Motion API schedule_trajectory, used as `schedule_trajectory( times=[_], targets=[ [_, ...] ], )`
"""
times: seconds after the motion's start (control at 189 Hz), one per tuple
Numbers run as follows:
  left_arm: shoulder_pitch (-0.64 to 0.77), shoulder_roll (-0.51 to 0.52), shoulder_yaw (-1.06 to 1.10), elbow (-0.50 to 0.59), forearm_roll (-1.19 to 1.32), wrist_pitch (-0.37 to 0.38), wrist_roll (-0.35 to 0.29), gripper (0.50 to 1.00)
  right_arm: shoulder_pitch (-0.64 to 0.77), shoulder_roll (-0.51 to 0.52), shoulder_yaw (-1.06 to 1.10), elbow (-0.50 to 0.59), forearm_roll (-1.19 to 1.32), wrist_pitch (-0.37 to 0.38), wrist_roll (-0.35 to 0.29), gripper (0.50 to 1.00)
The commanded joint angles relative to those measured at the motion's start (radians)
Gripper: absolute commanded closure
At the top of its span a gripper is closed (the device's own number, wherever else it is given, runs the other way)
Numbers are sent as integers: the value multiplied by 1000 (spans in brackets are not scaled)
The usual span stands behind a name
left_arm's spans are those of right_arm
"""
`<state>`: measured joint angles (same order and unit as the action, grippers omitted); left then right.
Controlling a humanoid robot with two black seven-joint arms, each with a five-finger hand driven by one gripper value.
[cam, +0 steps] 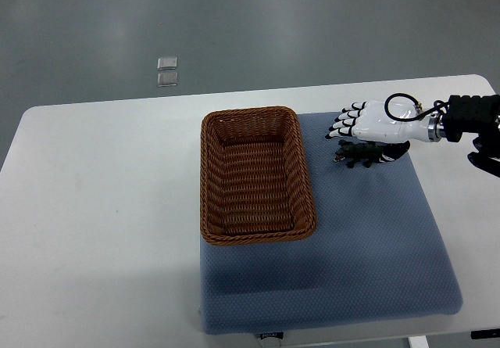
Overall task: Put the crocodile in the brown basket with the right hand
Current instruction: 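Close the right hand fingers around the crocodile's body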
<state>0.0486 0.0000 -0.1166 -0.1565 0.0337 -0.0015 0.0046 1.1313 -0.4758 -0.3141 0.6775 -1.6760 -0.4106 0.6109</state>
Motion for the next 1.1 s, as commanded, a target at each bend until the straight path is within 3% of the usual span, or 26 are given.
schedule_trajectory(
  times=[0.0,0.609,1.096],
  targets=[
    [1,0,0,0,0,0,0,500,1,11,0,-6,-30,0,0,568],
    [1,0,0,0,0,0,0,500,-10,82,3,-114,-103,1,0,568],
    [1,0,0,0,0,0,0,500,-13,82,1,-118,-149,15,0,581]
  ],
)
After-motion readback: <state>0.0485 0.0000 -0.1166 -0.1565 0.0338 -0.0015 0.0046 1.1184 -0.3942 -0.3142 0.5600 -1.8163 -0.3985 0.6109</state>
